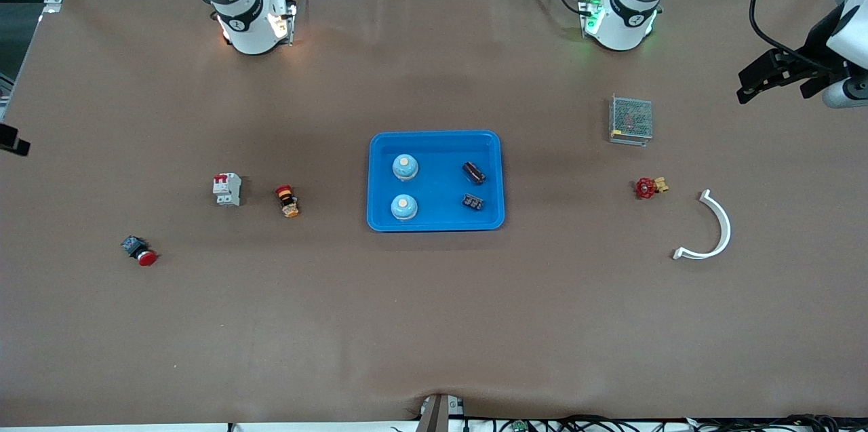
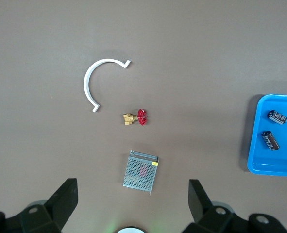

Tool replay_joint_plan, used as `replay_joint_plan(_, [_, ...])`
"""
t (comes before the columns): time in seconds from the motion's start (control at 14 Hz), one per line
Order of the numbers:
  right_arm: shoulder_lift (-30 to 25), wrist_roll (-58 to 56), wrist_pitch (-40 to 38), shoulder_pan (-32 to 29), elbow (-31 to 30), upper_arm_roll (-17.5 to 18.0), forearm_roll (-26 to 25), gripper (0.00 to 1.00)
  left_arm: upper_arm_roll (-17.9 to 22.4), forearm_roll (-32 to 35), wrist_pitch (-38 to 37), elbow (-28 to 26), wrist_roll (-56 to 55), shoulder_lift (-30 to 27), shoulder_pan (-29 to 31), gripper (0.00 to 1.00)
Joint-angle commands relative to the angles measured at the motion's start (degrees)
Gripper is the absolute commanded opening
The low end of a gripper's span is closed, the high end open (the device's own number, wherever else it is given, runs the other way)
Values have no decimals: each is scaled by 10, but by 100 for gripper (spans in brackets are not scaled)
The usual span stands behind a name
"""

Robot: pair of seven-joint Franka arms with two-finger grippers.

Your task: Place electrolytic capacitor and blue bell in tray

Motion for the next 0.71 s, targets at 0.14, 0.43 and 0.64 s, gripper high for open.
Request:
replay_joint_plan(0.14, [-114,2,61,2,-160,-9,9,100,-2,-2,-4,-8,6,-10,3,100])
replay_joint_plan(0.43, [-165,7,97,-15,-226,17,9,100,-2,-1,0,-7,6,-8,3,100])
replay_joint_plan(0.64, [-196,62,126,-15,-271,48,9,100,-2,-2,0,-8,6,-8,3,100])
